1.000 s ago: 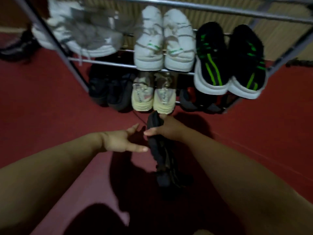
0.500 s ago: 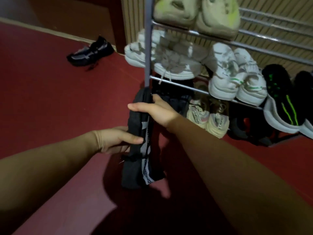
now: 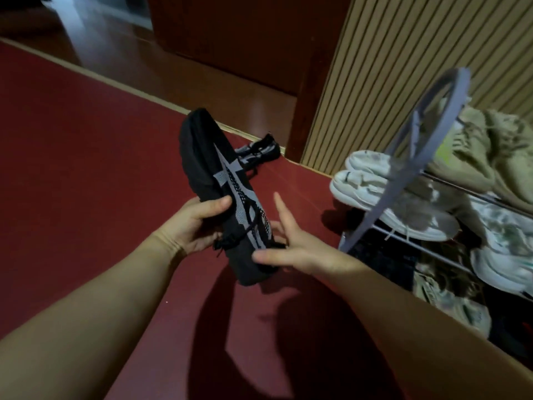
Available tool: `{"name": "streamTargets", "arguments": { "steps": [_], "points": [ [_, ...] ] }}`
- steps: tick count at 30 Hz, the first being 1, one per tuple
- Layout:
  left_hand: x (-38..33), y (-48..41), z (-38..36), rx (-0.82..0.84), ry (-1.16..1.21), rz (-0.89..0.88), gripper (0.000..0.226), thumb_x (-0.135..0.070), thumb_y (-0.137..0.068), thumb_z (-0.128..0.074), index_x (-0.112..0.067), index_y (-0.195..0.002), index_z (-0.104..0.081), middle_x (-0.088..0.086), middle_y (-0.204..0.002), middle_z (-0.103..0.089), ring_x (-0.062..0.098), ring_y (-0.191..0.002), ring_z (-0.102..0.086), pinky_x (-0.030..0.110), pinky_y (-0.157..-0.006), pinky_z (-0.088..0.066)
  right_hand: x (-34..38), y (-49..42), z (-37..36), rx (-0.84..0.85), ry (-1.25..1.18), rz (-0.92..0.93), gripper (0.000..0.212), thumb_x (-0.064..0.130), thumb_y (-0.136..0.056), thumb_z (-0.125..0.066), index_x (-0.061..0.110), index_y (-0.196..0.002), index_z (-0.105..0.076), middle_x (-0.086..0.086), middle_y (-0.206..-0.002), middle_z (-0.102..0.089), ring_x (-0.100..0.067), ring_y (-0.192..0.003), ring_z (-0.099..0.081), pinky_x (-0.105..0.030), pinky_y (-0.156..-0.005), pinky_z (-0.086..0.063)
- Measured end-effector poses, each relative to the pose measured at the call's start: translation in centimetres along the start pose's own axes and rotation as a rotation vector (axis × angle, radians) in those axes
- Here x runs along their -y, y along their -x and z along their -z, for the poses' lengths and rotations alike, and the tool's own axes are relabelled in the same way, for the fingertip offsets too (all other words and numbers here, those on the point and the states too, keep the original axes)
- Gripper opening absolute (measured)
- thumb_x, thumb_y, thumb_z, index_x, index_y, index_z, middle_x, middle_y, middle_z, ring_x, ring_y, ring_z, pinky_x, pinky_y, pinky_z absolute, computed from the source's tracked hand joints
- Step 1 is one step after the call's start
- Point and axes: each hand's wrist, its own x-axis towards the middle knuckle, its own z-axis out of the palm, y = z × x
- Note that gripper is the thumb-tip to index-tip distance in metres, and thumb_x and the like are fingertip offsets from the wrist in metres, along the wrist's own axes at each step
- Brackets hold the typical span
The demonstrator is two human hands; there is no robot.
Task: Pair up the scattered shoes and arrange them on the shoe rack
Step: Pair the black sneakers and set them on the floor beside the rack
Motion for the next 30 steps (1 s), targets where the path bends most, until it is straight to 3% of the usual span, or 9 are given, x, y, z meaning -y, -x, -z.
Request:
{"name": "streamTargets", "arguments": {
  "steps": [2,4,7,9,11,15,20,25,30],
  "points": [
    [-1.4,-0.7,0.9,-0.014,-0.024,0.006,0.060,-0.028,-0.028,-0.097,-0.012,-0.083,-0.079,0.008,-0.085,-0.076,0.020,-0.073,-0.073,0.026,-0.056,-0.058,0.5,-2.6,-1.9,-0.005,0.070,0.067,0.132,0.050,-0.059,-0.084,0.064,-0.129,0.027,0.011,-0.159,-0.013,-0.008,-0.143,-0.021,-0.042,-0.116,-0.025],
    [-2.3,-1.7,2.0,-0.042,-0.045,0.044,0.064,-0.030,-0.032,-0.097,-0.012,-0.090,-0.078,0.009,-0.095,-0.075,0.022,-0.085,-0.073,0.031,-0.068,-0.059,0.4,-5.1,-3.0,-0.131,0.063,0.127,0.131,0.063,-0.047,-0.083,0.073,-0.123,0.023,0.014,-0.157,-0.015,-0.008,-0.145,-0.019,-0.048,-0.116,-0.025],
    [-3.9,-3.2,3.6,-0.145,-0.148,0.113,0.092,-0.039,-0.035,-0.095,-0.012,-0.117,-0.066,0.009,-0.116,-0.068,0.024,-0.108,-0.065,0.036,-0.080,-0.057,0.5,-8.1,-2.7,-0.176,-0.012,0.184,0.120,0.051,-0.058,-0.081,0.062,-0.139,0.007,0.016,-0.154,-0.019,-0.006,-0.143,-0.021,-0.046,-0.117,-0.025],
    [-5.2,-3.9,5.0,-0.257,-0.300,0.149,0.118,-0.052,-0.033,-0.091,-0.024,-0.139,-0.046,-0.001,-0.140,-0.053,0.020,-0.132,-0.045,0.045,-0.101,-0.045,0.8,-9.9,-1.5,-0.197,-0.013,0.177,0.113,0.037,-0.068,-0.079,0.053,-0.145,0.003,0.014,-0.152,-0.018,-0.006,-0.139,-0.023,-0.038,-0.116,-0.023],
    [-6.5,-4.4,6.2,-0.364,-0.436,0.233,0.145,-0.064,-0.023,-0.087,-0.035,-0.149,-0.022,-0.008,-0.157,-0.023,0.017,-0.145,-0.019,0.048,-0.115,-0.022,1.2,-11.8,0.2,-0.291,0.029,0.154,0.111,0.030,-0.072,-0.078,0.051,-0.145,0.003,0.010,-0.141,-0.023,-0.007,-0.127,-0.034,-0.027,-0.104,-0.031],
    [-8.8,-6.7,6.4,-0.467,-0.711,0.367,0.169,-0.074,-0.006,-0.078,-0.033,-0.151,-0.002,-0.006,-0.161,0.001,0.016,-0.147,-0.004,0.041,-0.117,-0.009,0.7,-15.1,3.2,-0.504,0.185,0.007,0.111,0.044,-0.069,-0.073,0.049,-0.145,0.008,0.002,-0.130,-0.029,-0.021,-0.115,-0.050,-0.033,-0.090,-0.048],
    [-9.2,-12.5,6.9,-0.556,-0.917,0.449,0.158,-0.080,-0.021,-0.076,-0.036,-0.150,0.003,0.001,-0.161,0.008,0.019,-0.148,0.000,0.047,-0.120,-0.012,-0.7,-17.7,6.7,-0.626,0.276,-0.189,0.109,0.053,-0.072,-0.067,0.041,-0.148,0.010,-0.006,-0.129,-0.032,-0.031,-0.116,-0.048,-0.036,-0.089,-0.048],
    [-6.3,-18.5,9.2,-0.559,-1.208,0.540,0.106,-0.057,-0.075,-0.066,-0.032,-0.152,0.003,0.009,-0.160,0.008,0.030,-0.147,-0.005,0.043,-0.116,-0.017,-3.6,-20.6,8.8,-0.693,0.266,-0.346,0.108,0.059,-0.075,-0.065,0.035,-0.149,0.009,-0.012,-0.132,-0.034,-0.033,-0.118,-0.047,-0.036,-0.087,-0.046],
    [-3.9,-24.6,15.1,-0.519,-1.461,0.659,0.109,-0.060,-0.073,-0.066,-0.028,-0.152,0.003,0.015,-0.159,0.004,0.035,-0.146,-0.007,0.044,-0.117,-0.019,-8.0,-24.1,9.8,-0.755,0.310,-0.537,0.107,0.063,-0.076,-0.061,0.030,-0.150,0.009,-0.016,-0.131,-0.036,-0.033,-0.119,-0.045,-0.040,-0.097,-0.043]
  ]
}}
